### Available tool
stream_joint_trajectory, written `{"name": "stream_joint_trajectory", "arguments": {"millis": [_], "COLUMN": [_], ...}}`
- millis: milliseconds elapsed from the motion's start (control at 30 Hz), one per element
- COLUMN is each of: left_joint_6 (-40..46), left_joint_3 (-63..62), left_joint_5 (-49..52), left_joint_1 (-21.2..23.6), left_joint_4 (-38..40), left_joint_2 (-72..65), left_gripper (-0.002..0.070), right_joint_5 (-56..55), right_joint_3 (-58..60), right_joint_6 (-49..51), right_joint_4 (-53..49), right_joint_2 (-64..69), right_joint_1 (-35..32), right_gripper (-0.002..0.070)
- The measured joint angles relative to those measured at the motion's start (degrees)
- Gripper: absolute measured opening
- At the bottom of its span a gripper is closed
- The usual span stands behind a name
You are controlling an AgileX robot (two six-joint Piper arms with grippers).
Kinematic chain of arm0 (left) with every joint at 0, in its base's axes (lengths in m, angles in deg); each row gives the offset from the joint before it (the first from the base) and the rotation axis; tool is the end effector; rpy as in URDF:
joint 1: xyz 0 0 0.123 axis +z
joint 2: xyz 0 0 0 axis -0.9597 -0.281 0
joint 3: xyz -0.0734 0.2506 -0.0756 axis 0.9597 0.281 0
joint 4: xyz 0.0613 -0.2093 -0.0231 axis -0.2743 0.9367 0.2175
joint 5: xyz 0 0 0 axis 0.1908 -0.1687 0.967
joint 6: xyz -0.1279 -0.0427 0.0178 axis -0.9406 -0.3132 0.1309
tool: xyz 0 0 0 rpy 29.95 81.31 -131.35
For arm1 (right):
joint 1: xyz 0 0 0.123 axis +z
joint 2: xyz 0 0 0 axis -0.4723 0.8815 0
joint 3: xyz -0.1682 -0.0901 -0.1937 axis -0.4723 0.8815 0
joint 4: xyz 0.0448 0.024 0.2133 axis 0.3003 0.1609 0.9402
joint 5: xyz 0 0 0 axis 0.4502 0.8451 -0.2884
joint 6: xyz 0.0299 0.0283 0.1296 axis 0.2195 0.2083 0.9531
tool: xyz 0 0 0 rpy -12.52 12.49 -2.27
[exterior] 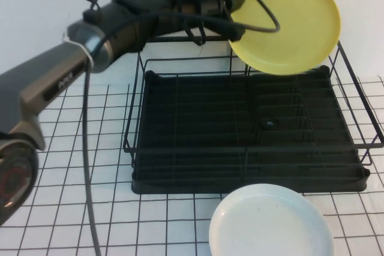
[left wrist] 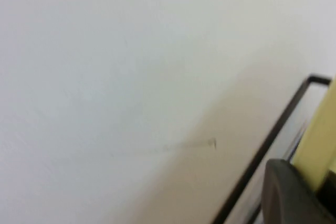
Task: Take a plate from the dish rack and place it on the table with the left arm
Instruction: Grasp the plate from the shelf, then place the plate from the table
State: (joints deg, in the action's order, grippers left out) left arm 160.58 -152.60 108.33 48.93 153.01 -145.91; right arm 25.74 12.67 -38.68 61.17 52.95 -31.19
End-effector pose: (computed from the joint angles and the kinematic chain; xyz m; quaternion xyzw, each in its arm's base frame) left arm 0.4548 -0.2552 0.3069 0.3691 0.6816 -0.1566 0.6120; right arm 0.0765 -0.0013 0.1632 -0.0380 0.7968 -0.0477 0.6011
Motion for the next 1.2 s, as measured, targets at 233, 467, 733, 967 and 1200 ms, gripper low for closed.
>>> {"name": "stream_joint_trajectory", "arguments": {"millis": [233,467,733,967,1200], "left_joint_6": [-7.89,-37.96,-57.41,-60.05,-56.69], "left_joint_3": [0.0,-0.13,-0.49,5.72,29.35], "left_joint_5": [2.21,14.18,40.6,48.57,38.97], "left_joint_1": [0.1,0.1,0.1,0.1,0.1], "left_joint_4": [-4.62,-29.38,-47.19,-43.24,-33.62], "left_joint_2": [8.16,17.81,23.58,25.03,33.25], "left_gripper": [0.0005,0.0002,0.0002,0.0002,0.0002], "right_joint_5": [0.0,0.0,0.0,0.0,0.0], "right_joint_3": [0.0,0.0,0.0,0.0,0.0], "right_joint_6": [0.0,0.0,0.0,0.0,0.0], "right_joint_4": [0.0,0.0,0.0,0.0,0.0], "right_joint_2": [0.0,0.0,0.0,0.0,0.0], "right_joint_1": [0.0,0.0,0.0,0.0,0.0], "right_gripper": [-0.0003,-0.0003,-0.0003,-0.0003,-0.0003]}}
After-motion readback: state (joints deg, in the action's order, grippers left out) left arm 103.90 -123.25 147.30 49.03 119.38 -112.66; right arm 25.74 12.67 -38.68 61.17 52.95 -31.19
